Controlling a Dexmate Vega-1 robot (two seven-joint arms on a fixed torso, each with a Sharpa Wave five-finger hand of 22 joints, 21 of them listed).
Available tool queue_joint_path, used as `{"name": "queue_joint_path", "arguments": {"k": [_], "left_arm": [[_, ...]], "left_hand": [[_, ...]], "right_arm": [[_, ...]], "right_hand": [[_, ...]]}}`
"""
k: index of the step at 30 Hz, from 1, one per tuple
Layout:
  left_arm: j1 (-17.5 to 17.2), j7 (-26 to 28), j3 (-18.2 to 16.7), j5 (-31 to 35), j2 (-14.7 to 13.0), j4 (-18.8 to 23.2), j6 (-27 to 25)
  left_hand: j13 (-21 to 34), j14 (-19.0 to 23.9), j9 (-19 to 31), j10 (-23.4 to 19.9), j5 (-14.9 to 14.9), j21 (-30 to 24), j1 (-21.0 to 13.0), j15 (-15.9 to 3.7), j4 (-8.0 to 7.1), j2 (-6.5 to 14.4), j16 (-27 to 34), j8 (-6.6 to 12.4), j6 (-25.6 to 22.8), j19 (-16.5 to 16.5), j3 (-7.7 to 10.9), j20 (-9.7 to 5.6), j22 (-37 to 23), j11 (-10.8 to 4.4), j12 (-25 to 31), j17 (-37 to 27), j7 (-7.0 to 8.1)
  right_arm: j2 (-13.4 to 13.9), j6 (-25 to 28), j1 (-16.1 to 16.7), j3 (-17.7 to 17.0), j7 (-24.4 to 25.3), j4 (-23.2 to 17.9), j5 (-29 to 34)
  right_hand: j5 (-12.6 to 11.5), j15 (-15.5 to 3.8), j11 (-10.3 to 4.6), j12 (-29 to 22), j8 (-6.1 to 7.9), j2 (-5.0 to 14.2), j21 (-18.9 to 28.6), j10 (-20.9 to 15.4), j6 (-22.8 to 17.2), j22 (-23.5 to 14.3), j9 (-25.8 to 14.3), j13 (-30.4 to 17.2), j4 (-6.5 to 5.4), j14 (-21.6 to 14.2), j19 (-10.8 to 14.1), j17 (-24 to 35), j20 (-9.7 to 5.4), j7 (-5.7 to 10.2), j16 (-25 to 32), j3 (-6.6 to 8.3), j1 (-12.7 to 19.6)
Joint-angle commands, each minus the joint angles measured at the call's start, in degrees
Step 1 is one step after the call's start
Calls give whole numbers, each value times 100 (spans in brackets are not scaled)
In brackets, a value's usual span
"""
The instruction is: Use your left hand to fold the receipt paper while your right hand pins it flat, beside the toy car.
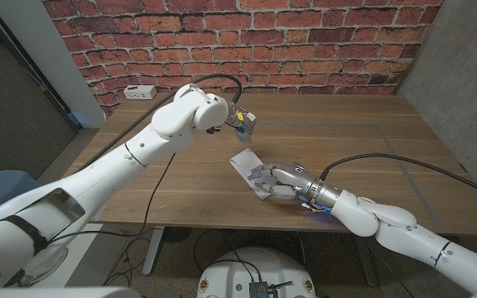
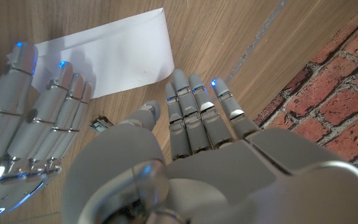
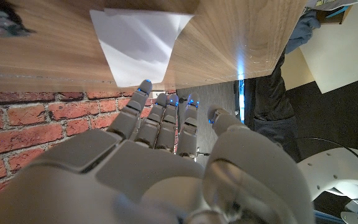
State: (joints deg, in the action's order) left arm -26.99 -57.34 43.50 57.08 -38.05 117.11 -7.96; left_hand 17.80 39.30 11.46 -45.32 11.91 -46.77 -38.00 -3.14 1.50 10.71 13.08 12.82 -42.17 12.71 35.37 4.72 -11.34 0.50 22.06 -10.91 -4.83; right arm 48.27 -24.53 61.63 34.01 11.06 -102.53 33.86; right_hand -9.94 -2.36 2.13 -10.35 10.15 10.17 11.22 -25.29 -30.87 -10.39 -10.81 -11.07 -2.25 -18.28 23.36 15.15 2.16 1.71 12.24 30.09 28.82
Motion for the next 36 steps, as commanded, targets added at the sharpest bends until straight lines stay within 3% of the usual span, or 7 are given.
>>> {"name": "queue_joint_path", "arguments": {"k": [1, 9, 19, 25, 29, 31, 36], "left_arm": [[178, 47, 169, -412, -97, -233, -194], [261, 53, 284, -553, -162, -251, -224], [405, 27, 396, -759, -160, -406, -223], [592, -180, 484, -1205, -63, -714, -140], [747, -358, 609, -1450, 11, -922, -157], [800, -350, 699, -1444, 14, -976, -141], [866, -390, 911, -1214, 16, -1001, -270]], "left_hand": [[-15, -14, 17, 13, 26, -34, 77, 25, -1, -14, -45, -8, 10, 34, 57, -16, -24, 15, -41, 3, -23], [-55, -48, 16, 12, 8, -25, 159, 2, -14, -87, -73, -24, 31, -23, 47, -19, -21, -3, -88, 20, -23], [-99, -24, 15, -32, -16, -37, 276, 16, -25, -183, -76, -23, 3, -20, 2, -26, -16, -1, -124, 33, -31], [-155, 28, 13, -87, -33, -67, 408, 36, -10, -286, -79, 48, -221, 34, -48, -22, -9, 24, -171, 53, -61], [-195, 67, 8, -118, -35, -94, 468, 76, 20, -321, -85, 102, -408, 94, -51, -7, -5, 59, -207, 68, -49], [-236, 80, 3, -156, -34, -107, 503, 89, 65, -323, -103, 177, -671, 115, -29, -12, 0, 81, -239, 82, -62], [-302, -63, -17, -125, -12, -95, 502, -58, 195, -315, -189, 132, -713, 64, 50, -36, 8, 25, -328, 97, 72]], "right_arm": [[-266, 276, -361, 316, -420, 206, 9], [-338, 463, -583, 455, -465, 458, 42], [-128, 454, -522, 420, -215, 417, 57], [-2, 371, -423, 345, -41, 295, 62], [14, 331, -408, 330, -20, 272, 41], [10, 321, -409, 327, -31, 276, 21], [5, 234, -430, 330, 6, 307, 37]], "right_hand": [[24, -9, 74, 10, -12, -21, -33, 177, 190, 1, -12, -10, -108, 182, -152, -3, -13, -6, -48, -158, -204], [8, 39, 84, -84, 79, -40, 21, 83, 99, 5, -8, -5, -306, 20, -131, -49, 46, -56, 21, -295, -477], [-19, 145, 325, -380, 201, 10, 235, -989, -501, -7, 21, -4, -451, -1216, 459, -165, 183, -193, 401, -244, -690], [-25, 132, 339, -416, 219, 22, 263, -1189, -636, -11, 25, -7, -398, -1446, 559, -149, 214, -204, 498, -210, -653], [-18, 148, 368, -457, 213, 33, 333, -1443, -739, -20, 27, -11, -406, -1883, 767, -95, 202, -234, 699, -208, -676], [-18, 145, 385, -456, 214, 37, 341, -1469, -764, -21, 28, -11, -404, -1913, 794, -82, 201, -239, 719, -207, -677], [-17, 149, 383, -439, 202, 36, 334, -1470, -763, -23, 28, -12, -393, -1893, 785, -63, 211, -235, 724, -205, -673]]}}
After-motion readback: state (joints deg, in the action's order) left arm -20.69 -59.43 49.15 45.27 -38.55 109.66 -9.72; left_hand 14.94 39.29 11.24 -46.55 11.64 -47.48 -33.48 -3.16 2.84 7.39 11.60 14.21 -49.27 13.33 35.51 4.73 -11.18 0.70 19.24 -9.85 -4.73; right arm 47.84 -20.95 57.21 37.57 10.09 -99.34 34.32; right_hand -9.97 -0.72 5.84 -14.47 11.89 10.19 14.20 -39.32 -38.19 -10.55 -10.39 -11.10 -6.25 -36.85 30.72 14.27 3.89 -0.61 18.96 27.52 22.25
